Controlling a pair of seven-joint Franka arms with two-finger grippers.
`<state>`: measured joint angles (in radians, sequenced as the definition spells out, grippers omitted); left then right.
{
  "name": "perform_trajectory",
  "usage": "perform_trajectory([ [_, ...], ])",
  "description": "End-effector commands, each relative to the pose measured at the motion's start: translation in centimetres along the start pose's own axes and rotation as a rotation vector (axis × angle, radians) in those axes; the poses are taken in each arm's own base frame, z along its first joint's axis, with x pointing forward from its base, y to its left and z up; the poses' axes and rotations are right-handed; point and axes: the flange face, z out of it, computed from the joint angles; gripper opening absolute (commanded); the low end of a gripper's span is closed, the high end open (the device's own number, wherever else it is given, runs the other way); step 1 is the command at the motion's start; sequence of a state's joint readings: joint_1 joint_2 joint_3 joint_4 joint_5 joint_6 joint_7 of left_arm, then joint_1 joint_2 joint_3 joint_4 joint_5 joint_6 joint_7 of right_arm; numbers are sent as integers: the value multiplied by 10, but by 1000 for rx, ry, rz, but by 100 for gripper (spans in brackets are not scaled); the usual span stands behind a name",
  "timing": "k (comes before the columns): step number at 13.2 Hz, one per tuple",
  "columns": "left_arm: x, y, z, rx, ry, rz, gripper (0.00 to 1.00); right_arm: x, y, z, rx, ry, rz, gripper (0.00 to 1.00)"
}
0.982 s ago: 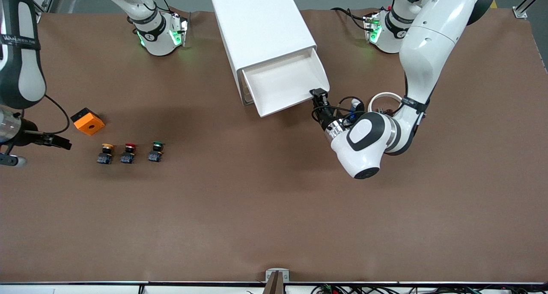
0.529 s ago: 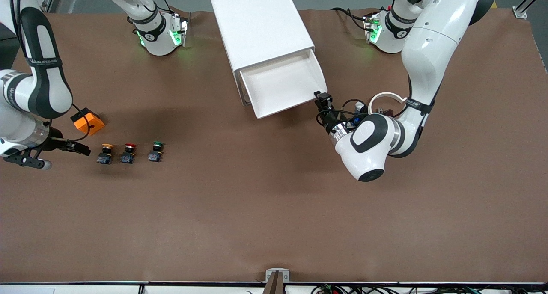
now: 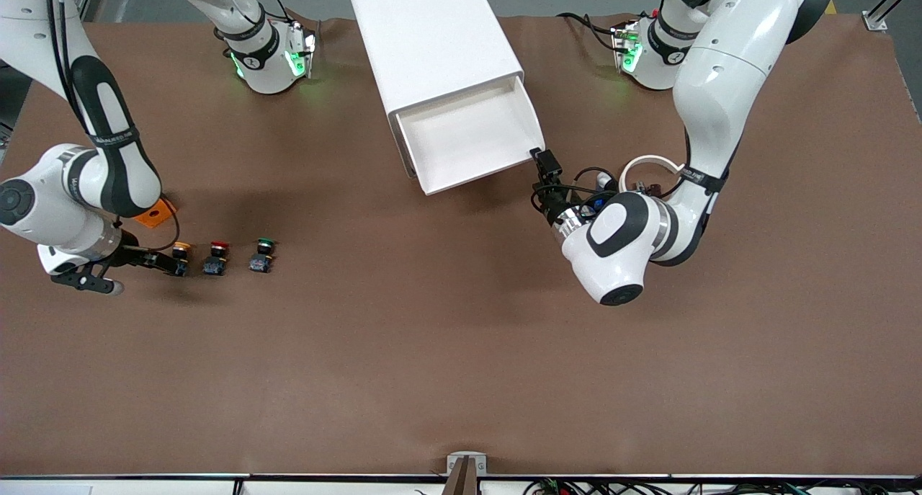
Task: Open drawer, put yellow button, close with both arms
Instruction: 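Grasp the yellow-rimmed push button with the right gripper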
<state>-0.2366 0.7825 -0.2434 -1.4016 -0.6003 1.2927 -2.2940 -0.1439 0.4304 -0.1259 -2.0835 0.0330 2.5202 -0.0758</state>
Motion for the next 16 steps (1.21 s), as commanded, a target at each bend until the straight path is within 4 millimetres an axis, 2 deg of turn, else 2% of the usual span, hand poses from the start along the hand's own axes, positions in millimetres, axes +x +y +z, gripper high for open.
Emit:
perform_trajectory([
  [1, -9, -14, 2, 47, -13, 40, 100, -5, -9, 6, 18, -3, -28, 100],
  [4, -21, -36, 17, 141, -2, 89, 100, -5, -7, 16, 15, -1, -55, 100],
  [6, -24, -46, 18, 164, 0, 108, 100, -5, -4, 22, 12, 6, -59, 100],
  [8, -21, -50, 14, 159, 7, 110, 100, -6, -3, 26, 12, 0, -59, 100],
  [10, -16, -66, -3, 105, 19, 124, 100, -8, -2, 33, 11, -11, -58, 100],
  [11, -12, -74, -17, 79, 30, 133, 100, -8, -1, 33, 11, -11, -58, 95],
  [12, -4, -75, -22, 72, 54, 129, 100, -8, -2, 34, 12, -12, -59, 74],
  [14, 7, -77, -32, 12, 92, 121, 100, -8, -2, 34, 12, -12, -58, 24],
  [15, 13, -76, -38, -16, 105, 157, 100, -8, -2, 34, 11, -12, -59, 7],
  [16, 24, -70, -46, -33, 110, 189, 100, -8, -2, 34, 12, -14, -58, 0],
])
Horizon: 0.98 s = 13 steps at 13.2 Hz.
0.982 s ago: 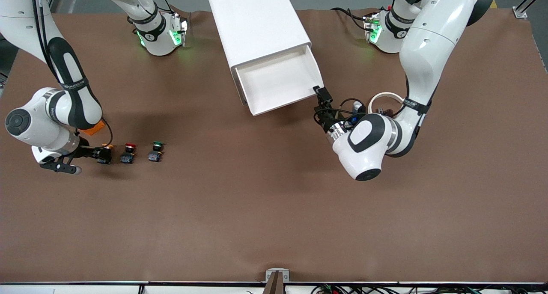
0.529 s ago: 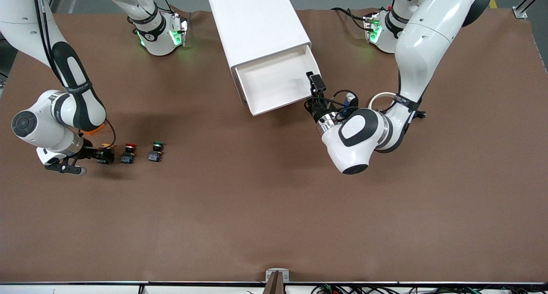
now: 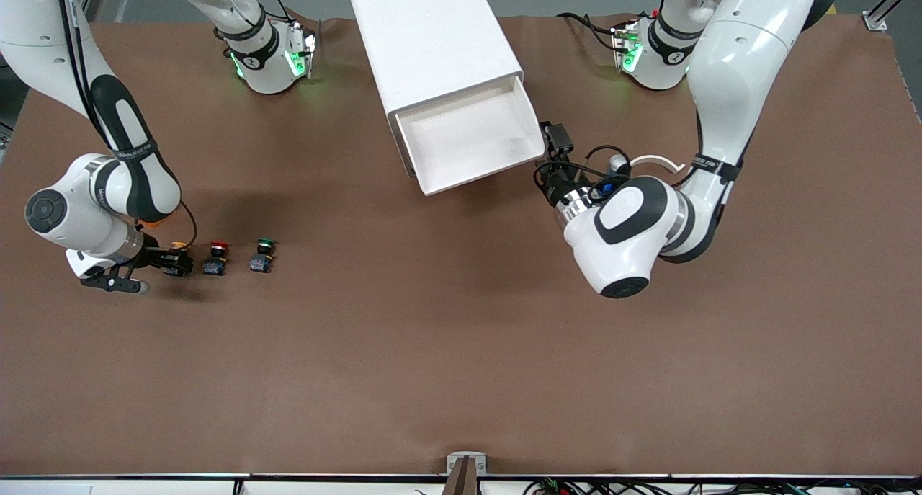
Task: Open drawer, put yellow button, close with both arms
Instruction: 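Lift the yellow button with the right gripper while the left gripper withdraws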
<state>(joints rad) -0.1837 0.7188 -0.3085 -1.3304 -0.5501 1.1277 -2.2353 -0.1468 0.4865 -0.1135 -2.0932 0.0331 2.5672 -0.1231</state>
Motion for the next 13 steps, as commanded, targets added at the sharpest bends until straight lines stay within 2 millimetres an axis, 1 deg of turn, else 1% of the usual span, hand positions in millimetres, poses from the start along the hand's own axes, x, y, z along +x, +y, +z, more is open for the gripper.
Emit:
perform_trajectory([
  [1, 28, -4, -20, -60, 36, 60, 100, -2, 3, 1, 12, 6, -2, 0],
  [4, 47, -19, -41, -127, 60, 160, 100, -2, 0, -1, 14, 0, 1, 0],
  [5, 52, -19, -45, -137, 67, 191, 100, 0, 0, -5, 15, 0, 2, 0],
  [6, 55, -25, -49, -162, 91, 229, 100, 0, -1, -11, 19, -17, 5, 0],
  [7, 60, -26, -51, -179, 124, 265, 100, 4, -2, -26, 31, -29, 24, 0],
  [8, 70, -31, -58, -208, 160, 316, 100, 8, -7, -40, 50, -57, 61, 0],
  [9, 87, -30, -67, -222, 186, 379, 100, 13, -13, -56, 59, -80, 77, 0],
  [10, 96, -39, -73, -238, 214, 451, 100, 17, -18, -72, 64, -98, 98, 0],
  [12, 125, -49, -85, -269, 281, 557, 100, 21, -35, -104, 67, -132, 136, 0],
  [13, 144, -53, -91, -294, 309, 620, 100, 22, -45, -119, 66, -154, 170, 0],
])
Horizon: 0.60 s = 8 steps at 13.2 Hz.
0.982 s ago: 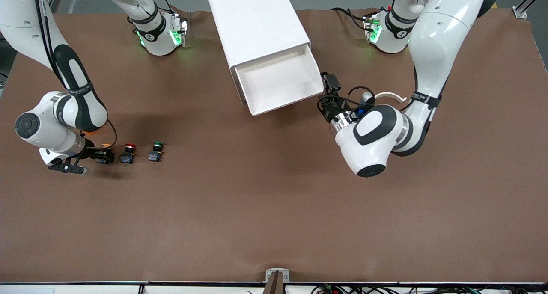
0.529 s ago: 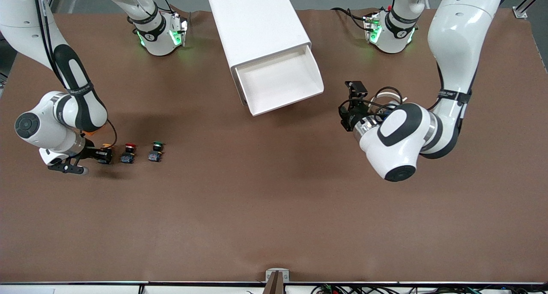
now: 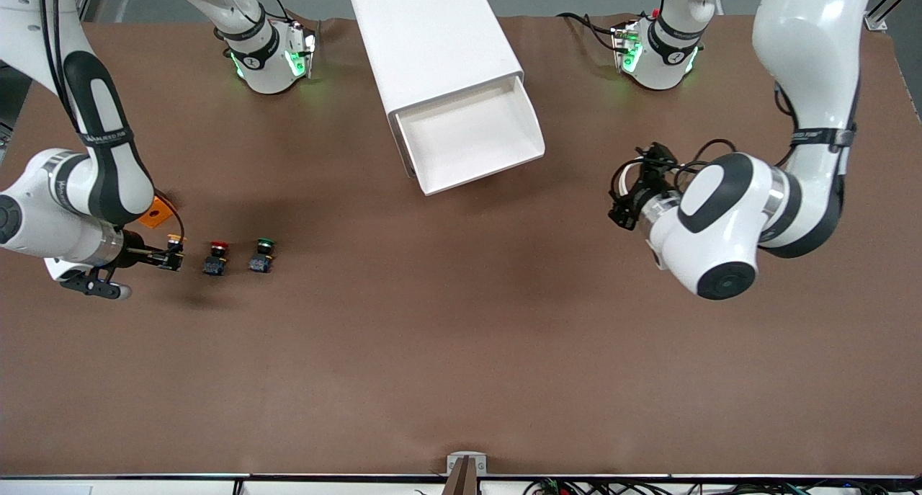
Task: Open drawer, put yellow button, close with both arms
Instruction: 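Lift the yellow button with the right gripper while the left gripper withdraws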
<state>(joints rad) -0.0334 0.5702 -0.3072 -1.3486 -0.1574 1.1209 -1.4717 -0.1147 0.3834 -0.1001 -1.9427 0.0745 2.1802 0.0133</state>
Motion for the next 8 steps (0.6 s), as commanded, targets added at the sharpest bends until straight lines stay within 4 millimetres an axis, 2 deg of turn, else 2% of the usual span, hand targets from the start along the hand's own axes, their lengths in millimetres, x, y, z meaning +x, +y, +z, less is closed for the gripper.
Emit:
perform_trajectory([
  [1, 30, -40, -5, -50, 83, 148, 100, -11, -35, -43, 15, -45, 95, 0],
  [2, 47, -50, -4, -84, 115, 196, 100, -20, -60, -63, 14, -68, 134, 0],
  [5, 80, -66, 0, -226, 214, 332, 100, -52, -126, -117, -6, -105, 247, 0],
  [8, 119, -77, 8, -298, 309, 428, 100, -99, -213, -173, 1, -135, 374, 0],
])
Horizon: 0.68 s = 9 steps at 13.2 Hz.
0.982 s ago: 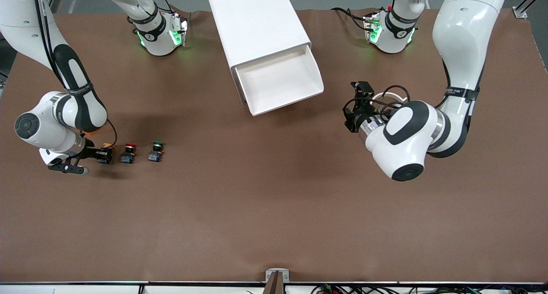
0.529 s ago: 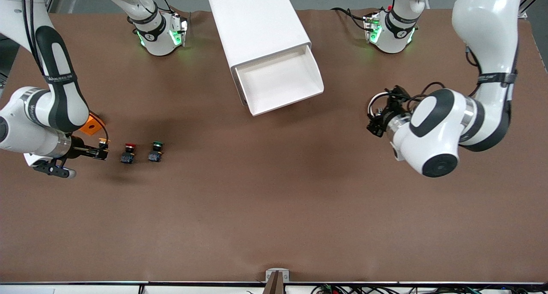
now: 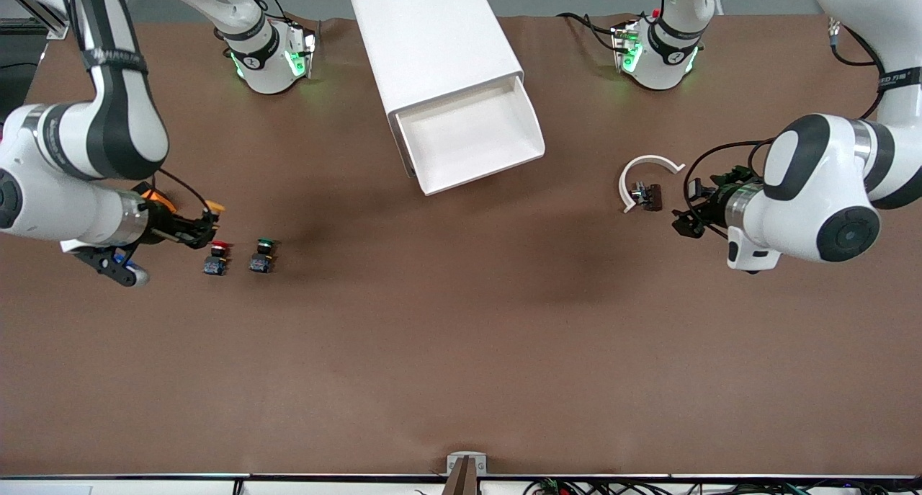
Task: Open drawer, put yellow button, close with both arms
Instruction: 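Lift the yellow button with the right gripper while the left gripper withdraws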
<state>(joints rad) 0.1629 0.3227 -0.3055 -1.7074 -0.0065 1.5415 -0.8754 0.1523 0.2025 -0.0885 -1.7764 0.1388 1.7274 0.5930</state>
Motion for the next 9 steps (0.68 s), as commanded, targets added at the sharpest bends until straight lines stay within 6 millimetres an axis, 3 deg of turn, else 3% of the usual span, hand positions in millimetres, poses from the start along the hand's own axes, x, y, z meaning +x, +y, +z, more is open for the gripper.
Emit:
perform_trajectory([
  [1, 13, -34, 11, -19, 151, 134, 100, -73, -58, -43, 5, 3, 117, 0],
  [3, 32, -51, 12, -82, 253, 273, 100, -126, -103, -63, 24, 11, 189, 0],
  [5, 46, -65, 7, -101, 308, 409, 100, -176, -143, -69, 44, 23, 263, 0],
  [7, 53, -79, -9, -104, 376, 565, 100, -225, -174, -75, 65, 41, 330, 0],
  [9, 46, -82, -31, -95, 459, 707, 100, -278, -199, -80, 85, 53, 384, 0],
])
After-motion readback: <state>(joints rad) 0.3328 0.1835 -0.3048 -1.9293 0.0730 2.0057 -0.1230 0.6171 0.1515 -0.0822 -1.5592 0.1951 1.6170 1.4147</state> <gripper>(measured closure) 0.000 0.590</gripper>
